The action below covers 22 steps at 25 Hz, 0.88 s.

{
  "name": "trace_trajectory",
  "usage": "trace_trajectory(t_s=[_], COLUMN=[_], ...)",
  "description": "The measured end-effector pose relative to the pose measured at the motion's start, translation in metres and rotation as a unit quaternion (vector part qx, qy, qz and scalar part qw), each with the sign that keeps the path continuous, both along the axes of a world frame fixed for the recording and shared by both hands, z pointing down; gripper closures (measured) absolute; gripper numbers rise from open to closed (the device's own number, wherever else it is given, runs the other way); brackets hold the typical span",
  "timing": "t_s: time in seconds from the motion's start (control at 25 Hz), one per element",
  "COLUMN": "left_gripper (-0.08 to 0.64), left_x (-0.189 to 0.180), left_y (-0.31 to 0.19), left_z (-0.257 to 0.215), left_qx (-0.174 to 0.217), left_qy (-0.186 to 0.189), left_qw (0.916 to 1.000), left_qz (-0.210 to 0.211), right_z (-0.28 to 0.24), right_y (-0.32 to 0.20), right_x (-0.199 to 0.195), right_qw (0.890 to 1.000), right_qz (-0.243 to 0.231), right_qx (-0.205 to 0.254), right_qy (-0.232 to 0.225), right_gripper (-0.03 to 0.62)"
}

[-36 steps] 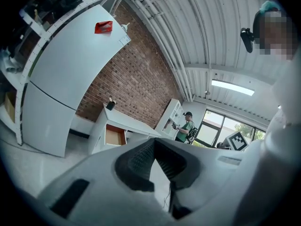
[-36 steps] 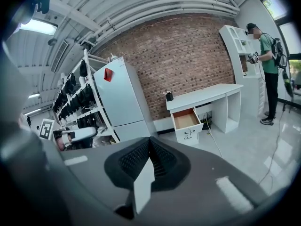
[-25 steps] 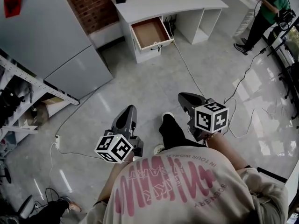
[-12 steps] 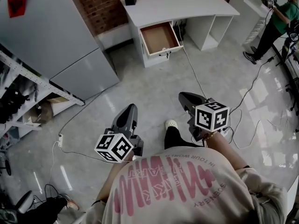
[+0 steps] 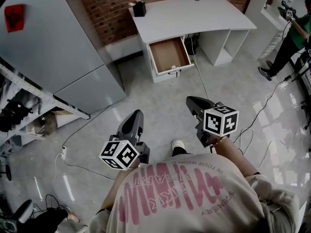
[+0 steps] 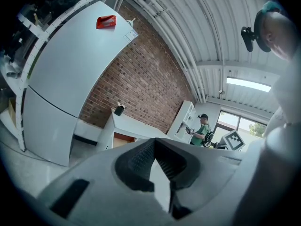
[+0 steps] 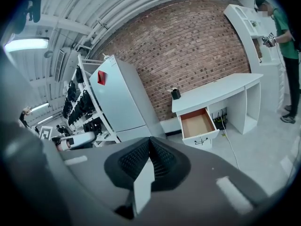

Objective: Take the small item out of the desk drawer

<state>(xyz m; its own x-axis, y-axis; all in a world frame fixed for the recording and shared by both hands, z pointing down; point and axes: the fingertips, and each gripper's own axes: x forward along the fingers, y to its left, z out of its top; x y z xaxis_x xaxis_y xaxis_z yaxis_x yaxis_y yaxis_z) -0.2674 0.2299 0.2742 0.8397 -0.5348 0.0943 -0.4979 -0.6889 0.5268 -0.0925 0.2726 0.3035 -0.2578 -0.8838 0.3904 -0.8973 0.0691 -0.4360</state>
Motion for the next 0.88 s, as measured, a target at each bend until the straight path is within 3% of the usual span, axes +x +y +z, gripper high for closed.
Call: trace_trajectory(t_s=[0.52, 0.88], left_gripper=[0.554, 0.554], left_x=[0.086, 0.124], left_y=[-0.068, -0.087], left_z=[-0.001, 0.019], left_qx=[0.01, -0.014], left_qy=[0.006, 0.005], left_qw=[0.9998, 0.9996], left_qz=[-0.017, -0.023], right_z=[-0.002, 0.017], right_y=[-0.077, -0.094], right_x=[0.092, 0.13], right_qw=[1.0, 1.0], right_qz=[-0.013, -0.02], right_qx=[0.01, -0.008], right_qy=[-0.009, -0.017], right_gripper=[0.58, 0.58])
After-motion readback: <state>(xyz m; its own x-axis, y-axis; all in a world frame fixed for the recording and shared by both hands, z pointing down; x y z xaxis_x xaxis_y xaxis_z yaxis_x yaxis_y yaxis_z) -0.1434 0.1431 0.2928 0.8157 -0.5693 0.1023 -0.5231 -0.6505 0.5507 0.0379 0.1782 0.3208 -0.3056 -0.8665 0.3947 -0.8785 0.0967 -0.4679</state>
